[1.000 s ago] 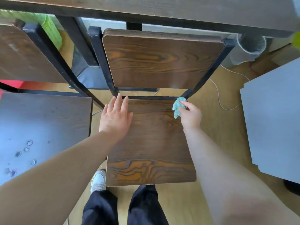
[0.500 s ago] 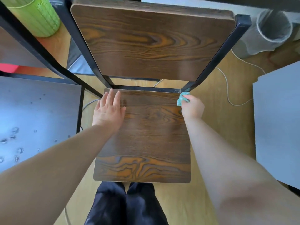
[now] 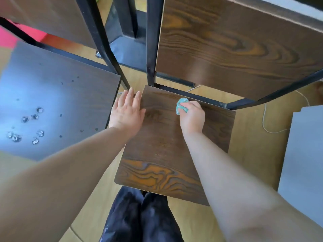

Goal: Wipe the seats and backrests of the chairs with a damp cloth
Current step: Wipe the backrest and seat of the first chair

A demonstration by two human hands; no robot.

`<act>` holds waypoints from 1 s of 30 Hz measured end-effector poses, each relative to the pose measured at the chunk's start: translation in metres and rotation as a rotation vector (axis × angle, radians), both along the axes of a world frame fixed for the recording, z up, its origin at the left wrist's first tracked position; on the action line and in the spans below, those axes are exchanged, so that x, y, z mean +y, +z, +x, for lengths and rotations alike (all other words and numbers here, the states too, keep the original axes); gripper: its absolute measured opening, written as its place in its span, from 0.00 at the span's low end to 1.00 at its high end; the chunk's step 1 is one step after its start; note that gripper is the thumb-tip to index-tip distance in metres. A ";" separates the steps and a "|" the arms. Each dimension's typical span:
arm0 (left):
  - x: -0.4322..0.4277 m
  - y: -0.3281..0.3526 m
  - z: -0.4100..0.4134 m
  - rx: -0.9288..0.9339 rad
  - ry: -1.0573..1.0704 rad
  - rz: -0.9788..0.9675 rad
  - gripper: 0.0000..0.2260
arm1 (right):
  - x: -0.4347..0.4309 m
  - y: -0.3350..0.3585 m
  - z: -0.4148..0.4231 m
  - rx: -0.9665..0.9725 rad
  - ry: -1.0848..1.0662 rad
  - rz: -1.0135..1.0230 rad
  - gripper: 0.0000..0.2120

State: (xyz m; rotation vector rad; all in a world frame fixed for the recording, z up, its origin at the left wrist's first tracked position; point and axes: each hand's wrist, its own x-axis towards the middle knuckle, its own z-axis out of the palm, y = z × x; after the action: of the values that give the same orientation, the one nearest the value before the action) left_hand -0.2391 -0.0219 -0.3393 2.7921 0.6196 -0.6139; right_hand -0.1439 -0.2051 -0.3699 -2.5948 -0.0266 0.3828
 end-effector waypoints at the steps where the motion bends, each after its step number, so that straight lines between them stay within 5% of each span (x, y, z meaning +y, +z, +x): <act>1: 0.006 0.000 -0.003 0.001 0.009 0.003 0.26 | 0.013 0.001 -0.002 -0.002 0.020 0.001 0.15; 16: 0.046 0.002 -0.034 -0.065 0.139 -0.041 0.26 | 0.124 -0.002 -0.008 0.005 0.184 0.052 0.14; 24: 0.055 0.008 -0.058 -0.065 0.163 -0.070 0.27 | 0.134 -0.003 -0.047 0.175 0.334 0.207 0.11; 30: 0.049 0.004 -0.062 -0.017 0.131 -0.040 0.27 | 0.098 0.008 -0.043 0.197 0.138 0.349 0.11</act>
State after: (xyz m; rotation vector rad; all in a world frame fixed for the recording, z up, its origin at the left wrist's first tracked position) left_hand -0.3007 0.0275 -0.3355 2.6910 0.7700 -0.5692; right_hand -0.1874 -0.1076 -0.3618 -2.2080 -0.1878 0.6226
